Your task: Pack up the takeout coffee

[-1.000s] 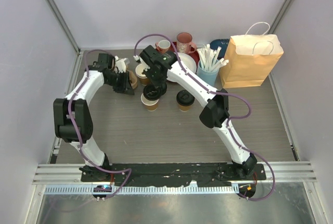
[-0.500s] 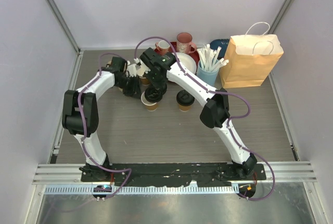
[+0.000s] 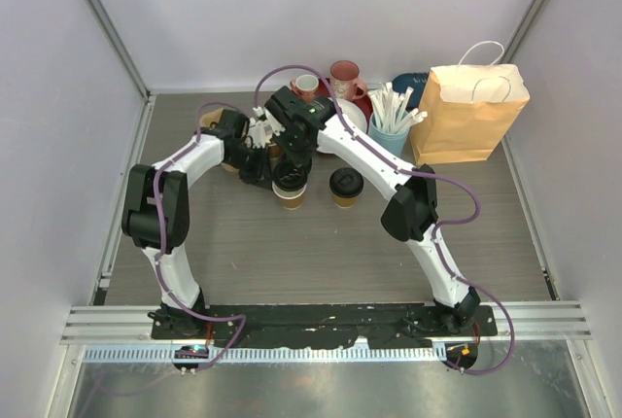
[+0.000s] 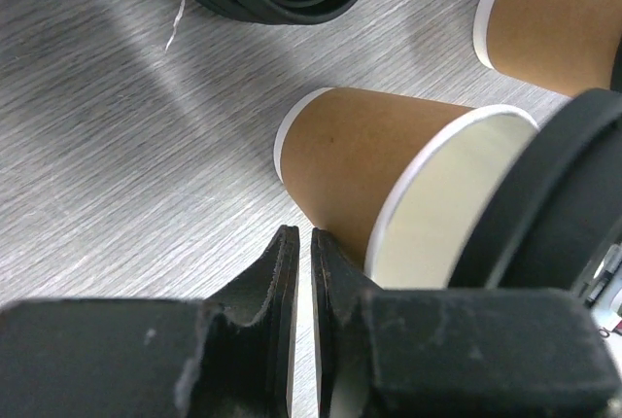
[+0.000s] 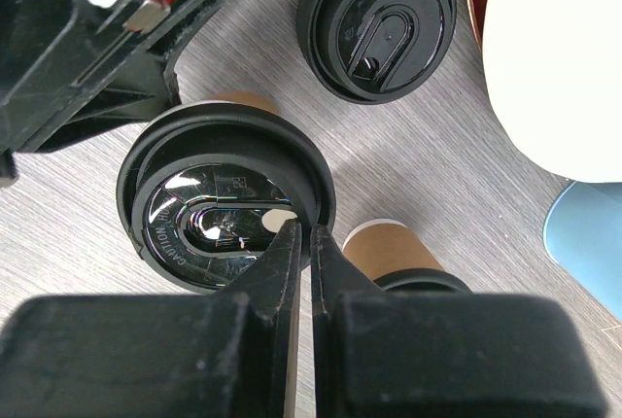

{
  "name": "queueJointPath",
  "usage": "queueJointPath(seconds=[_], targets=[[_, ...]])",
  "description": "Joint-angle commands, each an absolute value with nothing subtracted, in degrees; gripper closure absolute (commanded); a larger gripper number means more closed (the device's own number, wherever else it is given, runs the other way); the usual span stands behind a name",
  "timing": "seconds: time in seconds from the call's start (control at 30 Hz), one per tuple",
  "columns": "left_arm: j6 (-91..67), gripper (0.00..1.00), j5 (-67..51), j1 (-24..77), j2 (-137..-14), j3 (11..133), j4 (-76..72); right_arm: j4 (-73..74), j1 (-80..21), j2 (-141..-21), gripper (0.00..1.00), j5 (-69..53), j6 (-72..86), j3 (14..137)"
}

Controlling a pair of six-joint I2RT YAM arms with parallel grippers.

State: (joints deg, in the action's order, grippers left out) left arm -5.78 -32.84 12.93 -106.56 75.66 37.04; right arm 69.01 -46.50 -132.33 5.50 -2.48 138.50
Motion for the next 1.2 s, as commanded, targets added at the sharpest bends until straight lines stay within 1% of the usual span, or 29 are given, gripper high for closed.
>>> queueJointPath(seconds=[0.0,0.17,0.27,0.43,1.17], targets=[[-5.6,0.87,-35.3,13.3,-107.8,75.6,36.3,68.9,-46.8,-127.4,0.99,6.1,-2.8,137.6],[-5.2,0.87,-37.0,14.6,-107.1,76.2,36.6,69.3,-46.7,-126.4,0.99,6.5,-3.3,135.5],[-5.5,0.87,-36.2,13.2,-107.3,78.6,39.1,69.2,-46.8,-127.0,0.99,5.3,-3.7,136.1],[-6.6,0.87,-36.7,9.2,-106.7,78.8,39.5,70.4,-46.8,-129.3,0.99,5.5,-4.4,138.2],[-5.8,0.87,-34.2,9.1,-104.4,78.4,39.4,72.5,-46.8,-135.9,0.99,3.8,-6.4,142.9]])
